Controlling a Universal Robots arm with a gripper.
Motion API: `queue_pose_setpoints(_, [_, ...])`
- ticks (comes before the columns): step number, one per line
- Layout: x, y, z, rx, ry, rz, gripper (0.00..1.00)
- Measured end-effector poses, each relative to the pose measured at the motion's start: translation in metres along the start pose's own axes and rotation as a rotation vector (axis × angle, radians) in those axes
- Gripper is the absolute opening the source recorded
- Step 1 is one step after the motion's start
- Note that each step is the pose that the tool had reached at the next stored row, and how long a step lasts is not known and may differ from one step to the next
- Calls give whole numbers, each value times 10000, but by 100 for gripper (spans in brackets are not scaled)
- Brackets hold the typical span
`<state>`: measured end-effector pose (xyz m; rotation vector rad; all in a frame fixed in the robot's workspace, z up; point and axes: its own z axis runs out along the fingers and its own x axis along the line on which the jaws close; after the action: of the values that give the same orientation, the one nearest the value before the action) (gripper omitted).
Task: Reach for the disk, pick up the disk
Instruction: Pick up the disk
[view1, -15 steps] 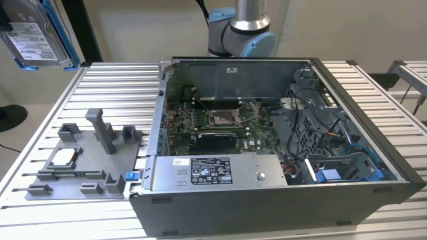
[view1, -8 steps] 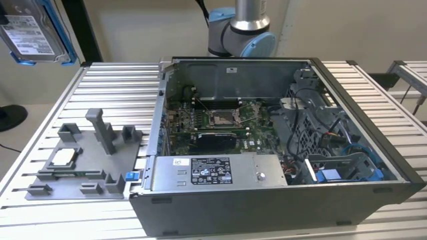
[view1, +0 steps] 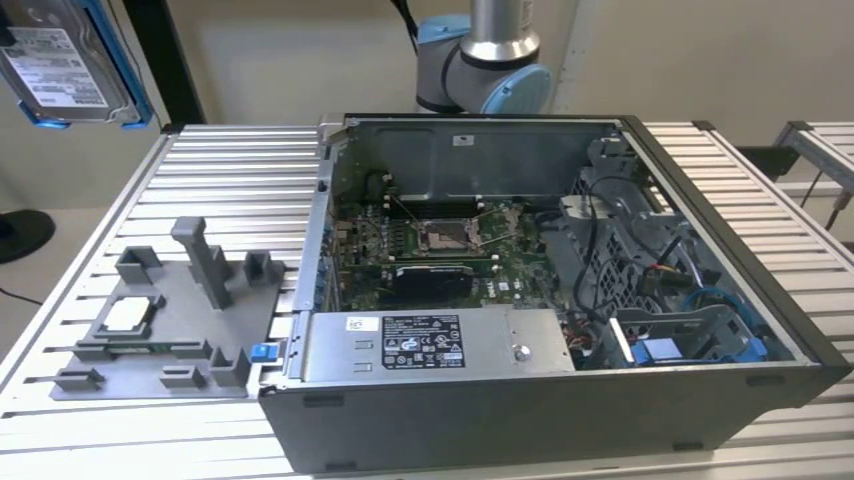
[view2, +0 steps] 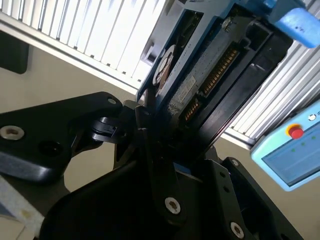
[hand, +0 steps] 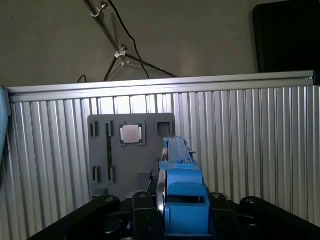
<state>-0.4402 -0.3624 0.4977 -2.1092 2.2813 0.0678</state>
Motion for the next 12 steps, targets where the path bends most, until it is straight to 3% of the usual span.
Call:
queue_pose_setpoints(5, [-4, -47, -1, 0, 0, -1, 0])
queue_pose_setpoints(12, [-19, -242, -2, -9, 1, 0, 0])
